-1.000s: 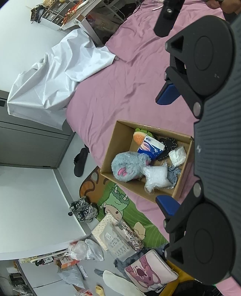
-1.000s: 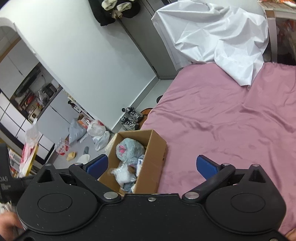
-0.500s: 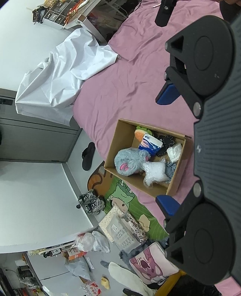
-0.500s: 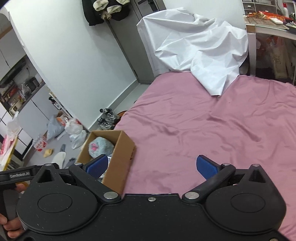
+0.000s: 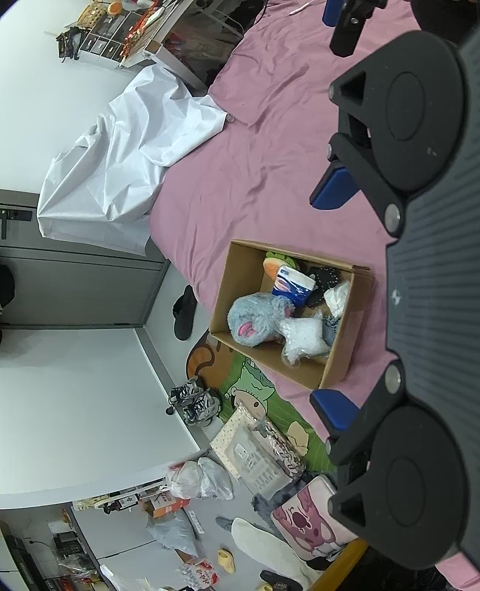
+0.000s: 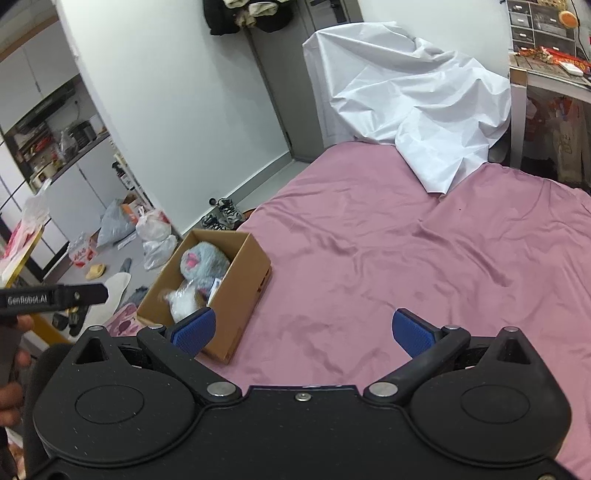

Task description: Organize soft objects

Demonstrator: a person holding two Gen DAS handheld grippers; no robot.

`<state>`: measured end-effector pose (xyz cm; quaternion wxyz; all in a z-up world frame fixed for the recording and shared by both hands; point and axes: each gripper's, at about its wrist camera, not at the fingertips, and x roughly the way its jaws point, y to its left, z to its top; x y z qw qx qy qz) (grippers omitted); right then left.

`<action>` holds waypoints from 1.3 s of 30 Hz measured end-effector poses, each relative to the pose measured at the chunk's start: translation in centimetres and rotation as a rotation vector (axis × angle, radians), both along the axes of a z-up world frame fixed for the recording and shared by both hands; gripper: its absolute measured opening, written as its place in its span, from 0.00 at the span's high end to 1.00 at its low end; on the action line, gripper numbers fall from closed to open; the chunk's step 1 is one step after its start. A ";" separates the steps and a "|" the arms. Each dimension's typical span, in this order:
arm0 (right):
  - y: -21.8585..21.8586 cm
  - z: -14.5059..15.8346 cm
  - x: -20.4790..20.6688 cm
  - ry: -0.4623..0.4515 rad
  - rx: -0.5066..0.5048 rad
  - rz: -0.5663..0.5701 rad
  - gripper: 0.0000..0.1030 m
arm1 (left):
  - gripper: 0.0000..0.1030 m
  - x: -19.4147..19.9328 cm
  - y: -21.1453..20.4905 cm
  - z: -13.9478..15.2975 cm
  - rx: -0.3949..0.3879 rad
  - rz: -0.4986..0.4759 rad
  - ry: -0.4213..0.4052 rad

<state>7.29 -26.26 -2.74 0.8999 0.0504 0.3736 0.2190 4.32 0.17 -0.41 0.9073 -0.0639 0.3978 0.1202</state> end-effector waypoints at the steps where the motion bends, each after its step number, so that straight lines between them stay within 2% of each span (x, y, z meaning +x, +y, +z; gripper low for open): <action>1: 0.0 0.0 -0.2 -0.003 -0.007 0.005 0.00 | 0.00 -0.2 0.0 -0.1 0.000 0.000 0.002; 9: -0.2 1.0 -2.1 -0.002 0.033 0.035 0.00 | 0.00 -1.8 0.2 -1.1 -0.016 0.009 0.016; 15: 1.0 0.8 -2.8 0.017 -0.016 0.041 0.00 | 0.00 -2.4 0.4 -0.9 -0.013 0.022 0.026; 26: 1.4 0.2 -2.6 0.103 0.016 0.046 0.00 | 0.00 -2.7 1.1 -0.6 -0.030 0.037 0.044; 39: 2.4 -0.3 -2.1 0.171 0.005 0.056 0.00 | 0.00 -1.8 2.2 -0.4 -0.064 0.021 0.064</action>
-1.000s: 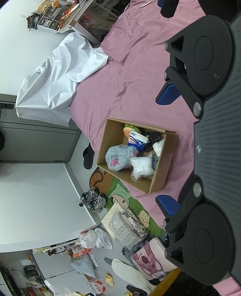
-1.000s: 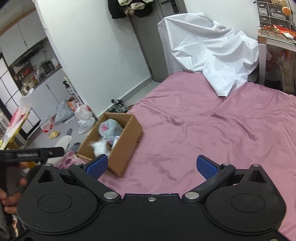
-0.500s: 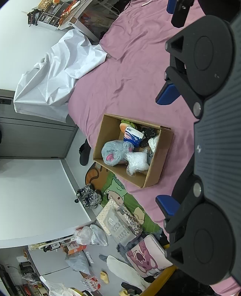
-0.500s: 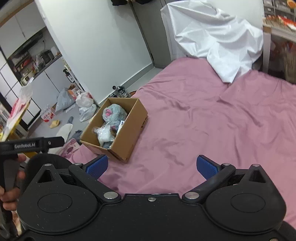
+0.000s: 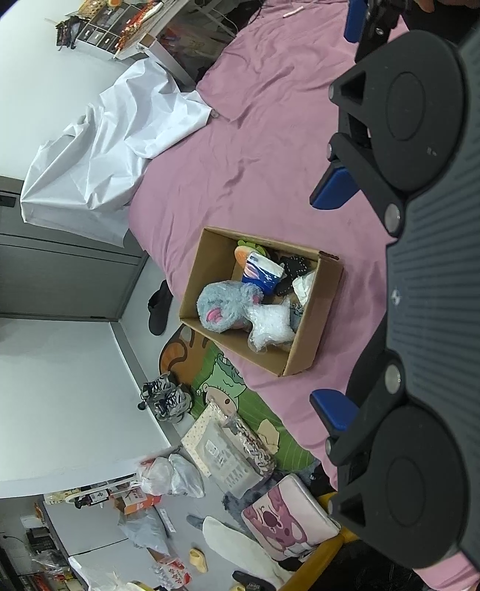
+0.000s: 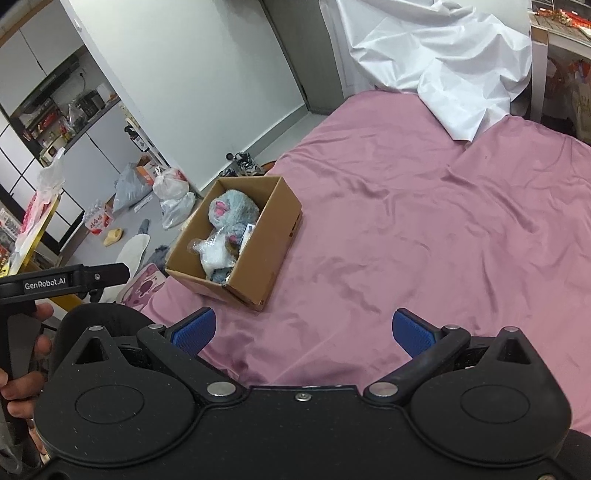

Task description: Organize soft objects

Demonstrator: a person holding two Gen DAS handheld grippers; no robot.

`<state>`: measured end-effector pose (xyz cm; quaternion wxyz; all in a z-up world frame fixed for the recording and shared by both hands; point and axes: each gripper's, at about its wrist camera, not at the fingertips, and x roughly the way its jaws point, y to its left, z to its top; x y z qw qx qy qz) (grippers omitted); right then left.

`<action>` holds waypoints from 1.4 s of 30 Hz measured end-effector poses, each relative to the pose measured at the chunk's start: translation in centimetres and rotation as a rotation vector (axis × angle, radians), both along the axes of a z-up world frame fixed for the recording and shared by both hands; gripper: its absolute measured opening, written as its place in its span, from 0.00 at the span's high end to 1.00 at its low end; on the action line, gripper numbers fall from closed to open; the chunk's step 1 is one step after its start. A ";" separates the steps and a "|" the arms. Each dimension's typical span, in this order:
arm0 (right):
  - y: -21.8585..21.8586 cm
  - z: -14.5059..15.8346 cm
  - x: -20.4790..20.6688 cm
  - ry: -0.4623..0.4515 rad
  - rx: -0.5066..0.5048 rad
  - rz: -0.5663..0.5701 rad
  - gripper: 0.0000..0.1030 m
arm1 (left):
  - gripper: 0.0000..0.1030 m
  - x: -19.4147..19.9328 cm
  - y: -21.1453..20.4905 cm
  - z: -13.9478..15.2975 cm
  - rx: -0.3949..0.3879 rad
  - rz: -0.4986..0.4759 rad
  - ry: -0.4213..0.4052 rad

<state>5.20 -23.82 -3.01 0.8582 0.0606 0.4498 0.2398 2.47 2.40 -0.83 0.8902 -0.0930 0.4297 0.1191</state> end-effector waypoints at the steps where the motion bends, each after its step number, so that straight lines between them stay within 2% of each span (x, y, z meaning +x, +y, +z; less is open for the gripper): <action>1: 0.0 0.0 0.0 0.003 0.001 -0.002 0.00 | 0.00 0.0 0.1 0.0 -0.001 0.000 -0.001; 13: -0.2 0.6 -0.5 -0.026 -0.012 -0.073 0.00 | 0.00 0.4 1.5 -0.5 -0.020 -0.026 0.006; 19: 0.3 0.7 -0.9 -0.048 -0.053 -0.076 0.00 | 0.00 0.3 1.4 -0.6 -0.017 -0.039 0.009; 26: 0.0 0.8 -0.6 -0.037 -0.030 -0.086 0.00 | 0.00 0.3 0.9 -1.3 -0.017 -0.061 0.027; 42: 0.5 0.8 -1.1 -0.051 -0.056 -0.087 0.00 | 0.00 0.5 0.0 -1.7 -0.013 -0.073 0.040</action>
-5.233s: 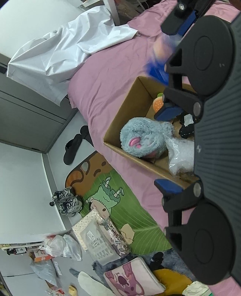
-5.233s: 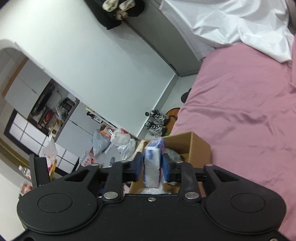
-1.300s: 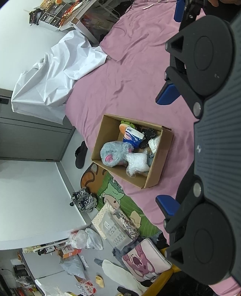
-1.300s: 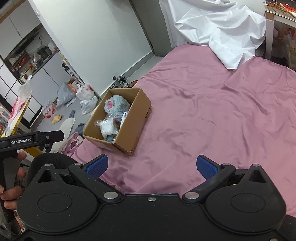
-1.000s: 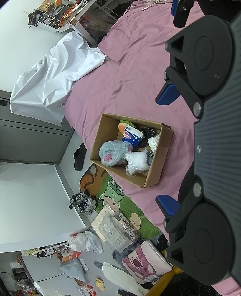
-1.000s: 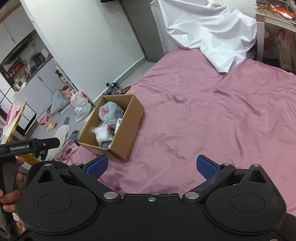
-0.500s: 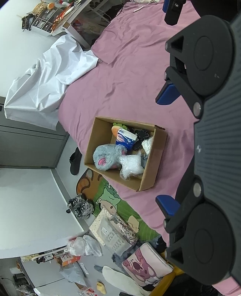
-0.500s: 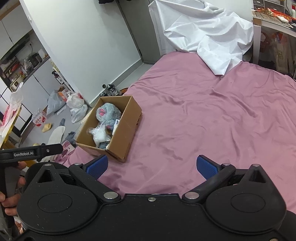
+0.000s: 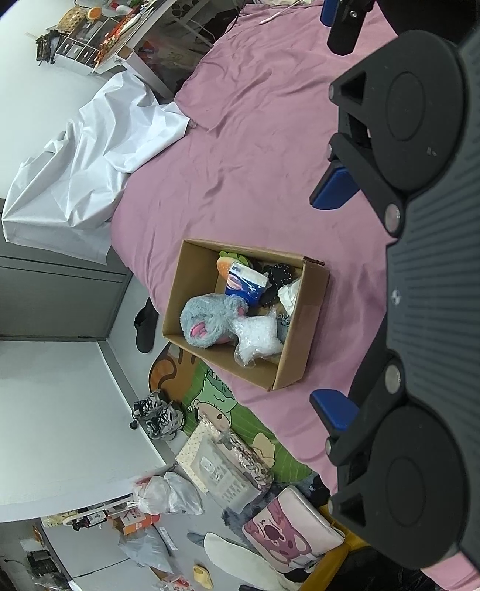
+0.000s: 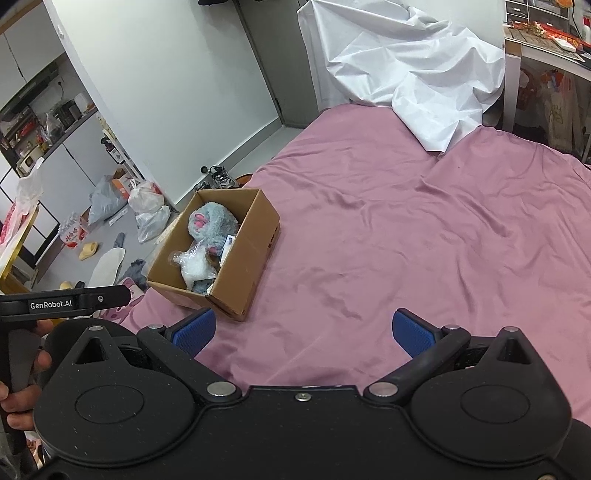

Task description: Organize soft objects

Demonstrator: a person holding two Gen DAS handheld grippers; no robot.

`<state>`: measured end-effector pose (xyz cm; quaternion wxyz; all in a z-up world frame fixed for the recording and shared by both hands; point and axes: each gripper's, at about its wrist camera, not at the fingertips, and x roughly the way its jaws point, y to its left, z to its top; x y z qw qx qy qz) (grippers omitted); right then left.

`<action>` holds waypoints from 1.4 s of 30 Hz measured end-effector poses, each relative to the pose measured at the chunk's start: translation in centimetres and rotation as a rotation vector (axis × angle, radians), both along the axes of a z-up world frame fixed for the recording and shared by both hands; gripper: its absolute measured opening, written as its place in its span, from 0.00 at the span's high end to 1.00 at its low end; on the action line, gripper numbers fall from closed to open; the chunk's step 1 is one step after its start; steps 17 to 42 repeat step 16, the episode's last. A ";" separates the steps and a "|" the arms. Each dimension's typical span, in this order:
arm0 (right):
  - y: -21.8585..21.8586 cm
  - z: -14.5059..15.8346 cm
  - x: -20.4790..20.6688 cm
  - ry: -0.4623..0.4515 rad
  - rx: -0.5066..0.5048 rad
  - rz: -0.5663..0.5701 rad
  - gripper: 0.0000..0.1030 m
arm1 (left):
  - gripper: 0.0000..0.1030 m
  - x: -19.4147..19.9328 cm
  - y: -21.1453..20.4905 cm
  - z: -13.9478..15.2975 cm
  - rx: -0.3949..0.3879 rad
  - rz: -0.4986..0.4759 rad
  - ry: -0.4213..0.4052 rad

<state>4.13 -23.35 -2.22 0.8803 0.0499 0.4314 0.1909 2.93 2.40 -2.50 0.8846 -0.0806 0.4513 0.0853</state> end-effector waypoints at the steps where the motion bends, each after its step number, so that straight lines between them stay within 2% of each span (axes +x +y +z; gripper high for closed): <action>1: 0.0 0.0 0.0 -0.001 -0.001 -0.001 0.00 | 0.00 0.1 0.0 0.0 0.001 -0.002 -0.001; 42: -0.1 -0.4 0.1 0.013 -0.001 -0.007 0.00 | 0.00 0.8 -0.8 -0.3 0.014 -0.012 -0.009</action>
